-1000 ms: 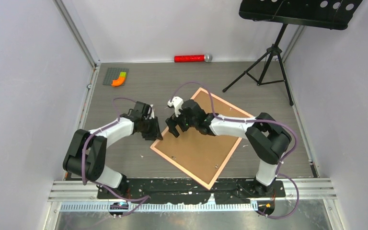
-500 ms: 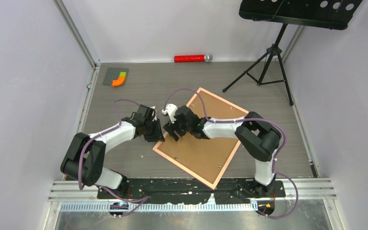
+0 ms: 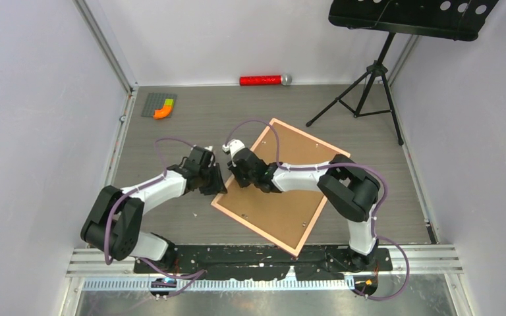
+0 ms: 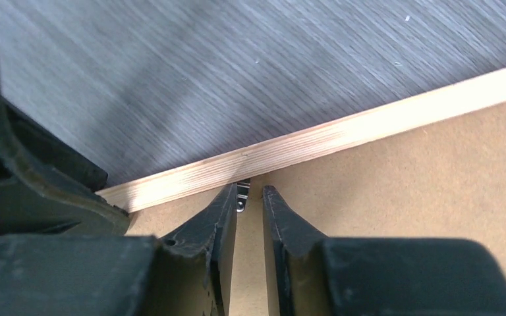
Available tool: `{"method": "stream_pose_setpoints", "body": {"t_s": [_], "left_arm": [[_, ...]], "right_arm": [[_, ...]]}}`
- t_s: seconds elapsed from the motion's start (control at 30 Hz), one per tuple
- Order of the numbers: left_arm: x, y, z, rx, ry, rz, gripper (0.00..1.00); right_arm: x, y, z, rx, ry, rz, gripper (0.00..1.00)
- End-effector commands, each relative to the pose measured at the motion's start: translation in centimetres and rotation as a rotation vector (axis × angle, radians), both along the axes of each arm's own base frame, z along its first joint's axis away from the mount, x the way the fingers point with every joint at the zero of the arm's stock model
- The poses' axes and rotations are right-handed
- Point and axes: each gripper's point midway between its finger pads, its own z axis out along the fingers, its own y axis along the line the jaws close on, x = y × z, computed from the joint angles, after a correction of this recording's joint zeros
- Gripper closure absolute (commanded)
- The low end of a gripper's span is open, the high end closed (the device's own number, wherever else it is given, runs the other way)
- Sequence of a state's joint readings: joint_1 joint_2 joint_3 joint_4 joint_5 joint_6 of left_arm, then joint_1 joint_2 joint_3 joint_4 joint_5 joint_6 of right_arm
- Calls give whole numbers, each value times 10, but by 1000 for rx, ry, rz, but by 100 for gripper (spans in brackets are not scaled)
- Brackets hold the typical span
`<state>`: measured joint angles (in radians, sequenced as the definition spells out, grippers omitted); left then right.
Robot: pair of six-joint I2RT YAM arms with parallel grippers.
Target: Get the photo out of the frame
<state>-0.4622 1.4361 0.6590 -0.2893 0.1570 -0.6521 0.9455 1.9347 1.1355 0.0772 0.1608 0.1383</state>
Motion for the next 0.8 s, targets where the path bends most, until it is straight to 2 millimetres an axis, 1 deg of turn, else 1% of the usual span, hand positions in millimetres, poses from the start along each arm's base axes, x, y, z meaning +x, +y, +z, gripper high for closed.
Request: {"method": "stream_pose_setpoints", "body": {"t_s": [0.0,0.03,0.07,0.13,0.2,0.27,0.3,0.33,0.37,0.43,0.47,0.5,0.53,0.57,0.6,0.63,0.67,0.7,0.73,0.77], "left_arm": [[-84,22,-45,100,313,1,90],[-87,24,-46,107,321,5,90],[-89,25,-47,110,324,8,90],[-92,27,-47,113,326,11,90],[-95,29,-47,116,328,18,90],[-99,31,-47,118,332,22,91],[-100,32,-46,118,330,22,91],[-102,33,-47,118,334,23,91],[-104,34,-47,119,336,25,91],[-107,35,-45,117,336,27,91],[-109,35,-45,117,339,27,91],[-110,35,-44,114,339,30,91],[-113,36,-45,113,341,32,91],[-115,35,-44,108,342,30,91],[-118,34,-43,103,342,27,91],[-120,33,-43,99,342,26,91],[-123,32,-41,93,344,24,91],[-126,30,-40,87,347,20,91],[-132,27,-39,84,348,7,90],[-136,24,-37,74,346,-1,89]], "right_arm": [[28,-38,-31,-57,0,-290,77],[31,-39,-29,-53,2,-318,77],[31,-45,-30,-74,4,-341,78],[35,-49,-28,-56,10,-383,78],[37,-57,-27,-38,22,-430,79],[43,-71,-28,-27,42,-481,79],[41,-74,-30,-22,62,-488,79],[45,-79,-26,-9,64,-503,79],[44,-81,-27,-6,72,-501,77],[51,-86,-16,22,46,-517,74],[56,-87,-5,48,24,-524,73],[57,-90,-1,46,8,-528,73],[62,-94,10,69,-13,-536,73],[65,-93,19,87,-33,-522,70],[66,-96,33,113,-55,-517,66],[70,-94,44,137,-86,-500,61],[69,-97,59,150,-125,-474,59],[72,-96,72,184,-164,-464,54],[69,-101,89,196,-211,-444,51],[72,-104,118,258,-274,-449,40]]}}
